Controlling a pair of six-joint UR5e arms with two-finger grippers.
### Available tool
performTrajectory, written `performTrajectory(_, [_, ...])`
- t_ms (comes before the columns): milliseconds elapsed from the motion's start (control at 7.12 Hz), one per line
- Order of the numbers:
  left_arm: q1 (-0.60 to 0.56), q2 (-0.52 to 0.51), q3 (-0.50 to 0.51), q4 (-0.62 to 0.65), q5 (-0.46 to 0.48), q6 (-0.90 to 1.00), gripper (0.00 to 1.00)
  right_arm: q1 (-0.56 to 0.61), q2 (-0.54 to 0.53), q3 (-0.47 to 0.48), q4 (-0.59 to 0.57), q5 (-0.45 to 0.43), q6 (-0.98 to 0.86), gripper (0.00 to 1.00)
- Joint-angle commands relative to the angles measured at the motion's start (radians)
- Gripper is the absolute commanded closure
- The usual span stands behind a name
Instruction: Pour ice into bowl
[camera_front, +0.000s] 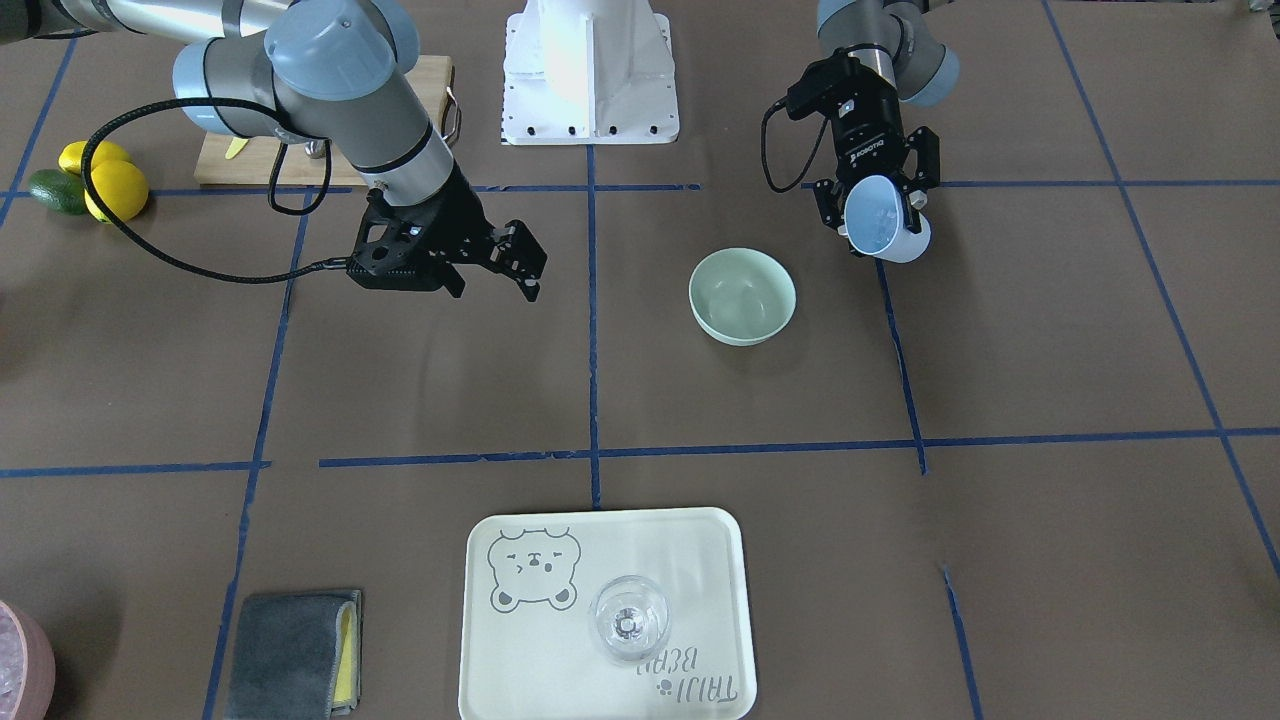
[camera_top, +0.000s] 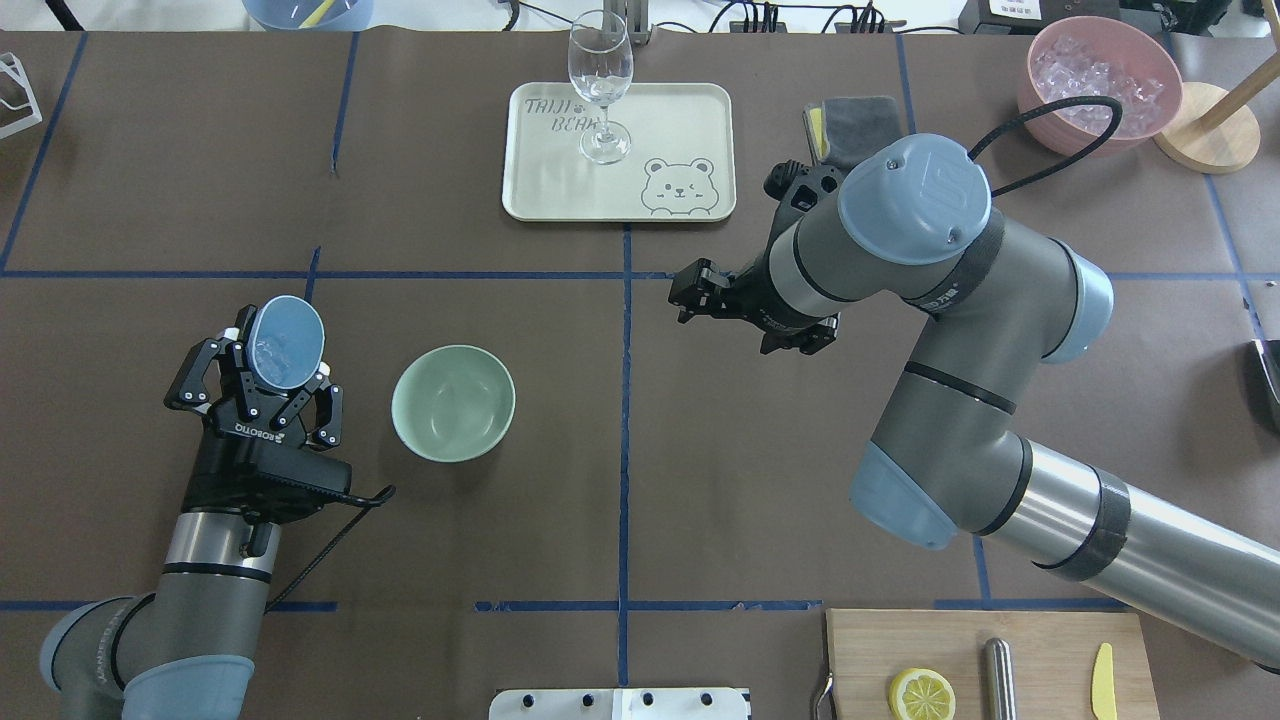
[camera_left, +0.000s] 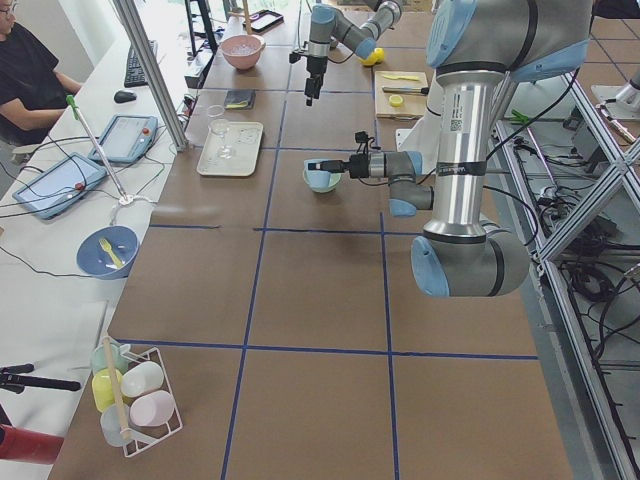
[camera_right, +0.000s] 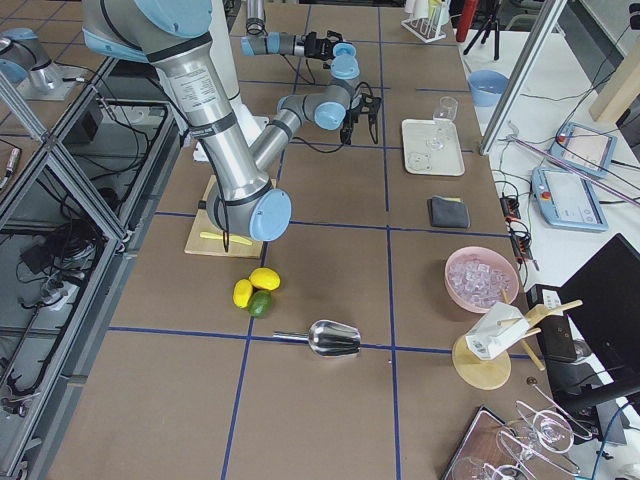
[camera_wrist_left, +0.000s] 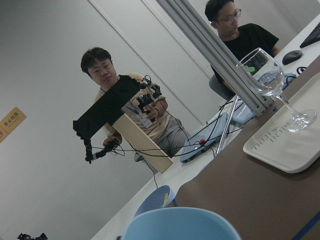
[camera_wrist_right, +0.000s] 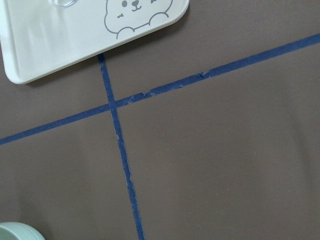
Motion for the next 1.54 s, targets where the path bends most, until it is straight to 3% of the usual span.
performTrajectory(0, [0.006, -0.046, 0.029, 0.000, 0.011, 0.304, 1.00, 0.000, -0.003, -0.003, 0.003, 0.000, 0.000, 0.00])
performTrajectory(281, [0.012, -0.115, 0.113, 0.000, 0.011, 0.507, 1.00, 0.000, -0.003, -0.003, 0.005, -0.001, 0.000, 0.00])
performTrajectory(842, [0.018, -0.117, 0.118, -0.003, 0.107, 0.963, 1.00, 0.000, -0.003, -0.004, 0.006, -0.012, 0.000, 0.00])
performTrajectory(1404, [0.023, -0.117, 0.116, -0.009, 0.114, 1.147, 1.00, -0.001, -0.009, -0.004, 0.008, -0.017, 0.001, 0.00])
